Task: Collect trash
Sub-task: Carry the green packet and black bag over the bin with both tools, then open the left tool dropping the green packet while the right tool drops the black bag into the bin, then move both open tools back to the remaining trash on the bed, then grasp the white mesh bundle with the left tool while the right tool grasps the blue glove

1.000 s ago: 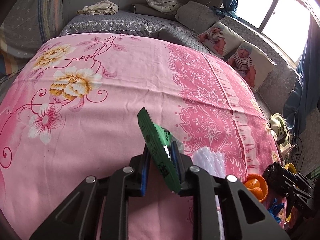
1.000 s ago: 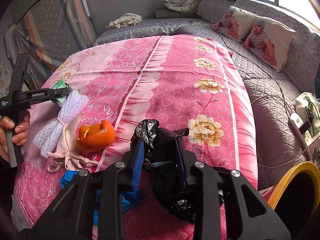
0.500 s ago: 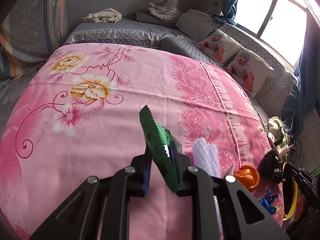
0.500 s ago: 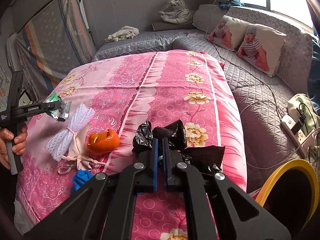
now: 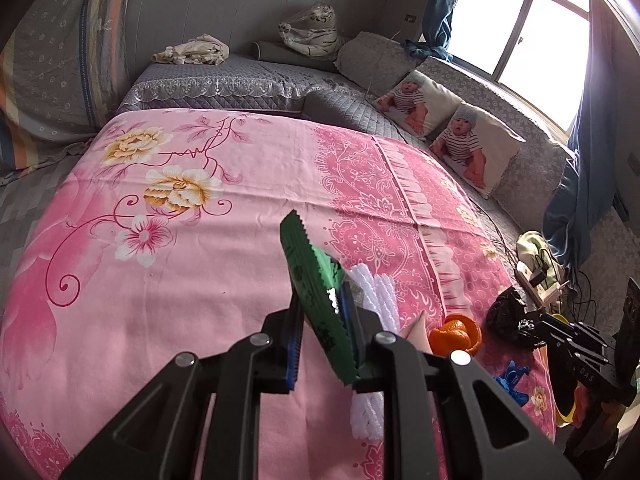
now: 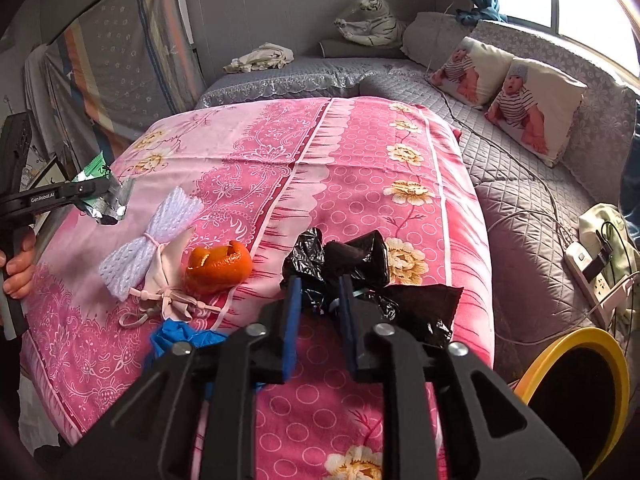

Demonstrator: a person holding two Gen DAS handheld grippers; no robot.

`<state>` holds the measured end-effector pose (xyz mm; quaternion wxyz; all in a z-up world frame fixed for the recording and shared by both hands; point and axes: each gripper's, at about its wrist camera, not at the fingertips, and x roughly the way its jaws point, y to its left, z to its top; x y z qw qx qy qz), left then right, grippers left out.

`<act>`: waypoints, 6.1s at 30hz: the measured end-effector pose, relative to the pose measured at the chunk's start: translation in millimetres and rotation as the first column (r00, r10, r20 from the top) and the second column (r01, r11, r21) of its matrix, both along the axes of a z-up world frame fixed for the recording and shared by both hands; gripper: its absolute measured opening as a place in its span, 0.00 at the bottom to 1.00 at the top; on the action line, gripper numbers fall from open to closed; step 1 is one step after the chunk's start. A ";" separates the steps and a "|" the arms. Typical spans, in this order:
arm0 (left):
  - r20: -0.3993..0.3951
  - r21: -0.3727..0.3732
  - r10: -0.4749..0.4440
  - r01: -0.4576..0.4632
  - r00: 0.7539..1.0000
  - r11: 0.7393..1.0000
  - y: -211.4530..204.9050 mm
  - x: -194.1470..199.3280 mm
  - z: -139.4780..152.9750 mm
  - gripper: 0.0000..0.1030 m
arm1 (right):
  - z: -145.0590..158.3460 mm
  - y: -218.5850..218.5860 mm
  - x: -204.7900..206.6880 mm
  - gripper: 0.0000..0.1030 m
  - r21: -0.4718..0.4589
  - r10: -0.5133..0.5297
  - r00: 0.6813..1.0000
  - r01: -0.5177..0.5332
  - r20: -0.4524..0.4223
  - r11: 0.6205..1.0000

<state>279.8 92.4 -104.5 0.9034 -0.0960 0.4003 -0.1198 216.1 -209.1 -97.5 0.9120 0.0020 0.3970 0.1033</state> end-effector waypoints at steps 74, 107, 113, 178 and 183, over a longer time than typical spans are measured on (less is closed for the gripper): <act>0.156 0.168 -0.706 0.686 0.691 0.708 -459.3 -129.3 29.6 0.16 | 18.0 -317.1 -180.9 0.14 0.265 -0.702 0.702 0.658 0.123 0.705; 0.002 0.002 -0.569 0.569 0.822 0.822 -417.4 -75.6 -2.8 0.53 | 13.0 -321.3 -188.6 0.51 0.291 -0.718 0.689 0.669 0.101 0.684; 0.049 0.041 -0.499 0.497 0.865 0.867 -364.7 -62.0 12.5 0.69 | 27.4 -284.3 -176.7 0.64 0.314 -0.601 0.782 0.536 0.164 0.784; -0.150 0.122 -0.020 0.038 0.988 0.992 -73.3 43.8 -54.7 0.27 | -52.2 41.8 -24.8 0.33 0.074 0.181 0.980 -0.175 -0.084 0.982; -0.118 0.125 0.010 0.005 0.993 0.992 -63.5 28.7 -42.6 0.27 | -44.7 31.9 -30.2 0.30 0.128 0.147 0.987 -0.138 -0.063 0.982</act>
